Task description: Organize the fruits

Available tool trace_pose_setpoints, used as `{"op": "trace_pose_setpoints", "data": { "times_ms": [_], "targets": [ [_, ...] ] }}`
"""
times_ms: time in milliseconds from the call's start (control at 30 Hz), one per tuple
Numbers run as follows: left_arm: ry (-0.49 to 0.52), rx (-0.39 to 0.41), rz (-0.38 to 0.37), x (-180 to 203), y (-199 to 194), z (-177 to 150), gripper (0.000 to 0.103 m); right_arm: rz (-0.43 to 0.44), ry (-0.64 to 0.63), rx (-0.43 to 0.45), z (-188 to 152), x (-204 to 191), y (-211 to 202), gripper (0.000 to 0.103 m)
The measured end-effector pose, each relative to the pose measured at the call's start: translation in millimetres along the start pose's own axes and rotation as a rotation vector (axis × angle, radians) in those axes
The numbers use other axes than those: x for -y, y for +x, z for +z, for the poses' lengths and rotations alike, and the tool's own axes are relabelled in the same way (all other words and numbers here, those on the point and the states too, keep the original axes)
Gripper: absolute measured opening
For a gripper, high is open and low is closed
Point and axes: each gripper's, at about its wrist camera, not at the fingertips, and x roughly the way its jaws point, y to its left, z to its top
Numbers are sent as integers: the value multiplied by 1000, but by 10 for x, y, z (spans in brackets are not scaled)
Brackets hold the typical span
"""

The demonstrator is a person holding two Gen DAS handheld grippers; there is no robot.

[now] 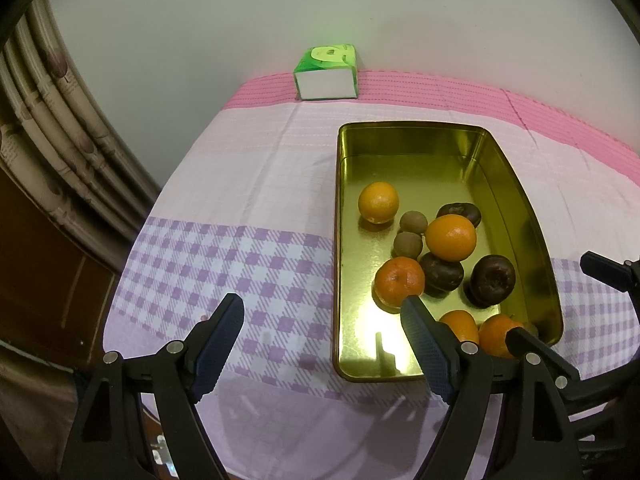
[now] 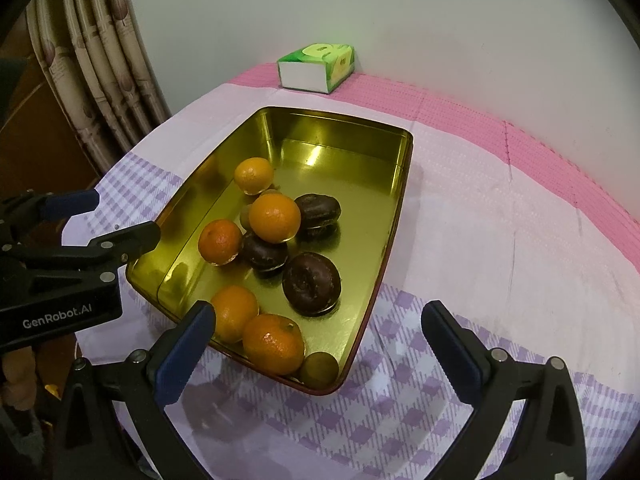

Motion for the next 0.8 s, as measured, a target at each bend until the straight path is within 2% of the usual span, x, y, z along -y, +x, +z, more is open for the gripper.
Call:
{"op": "trace_pose_setpoints", "data": {
  "times_ms": [800],
  "targets": [
    [4, 4, 0, 7, -5, 3, 81, 2, 2, -11, -22, -10, 24, 102]
  ]
}}
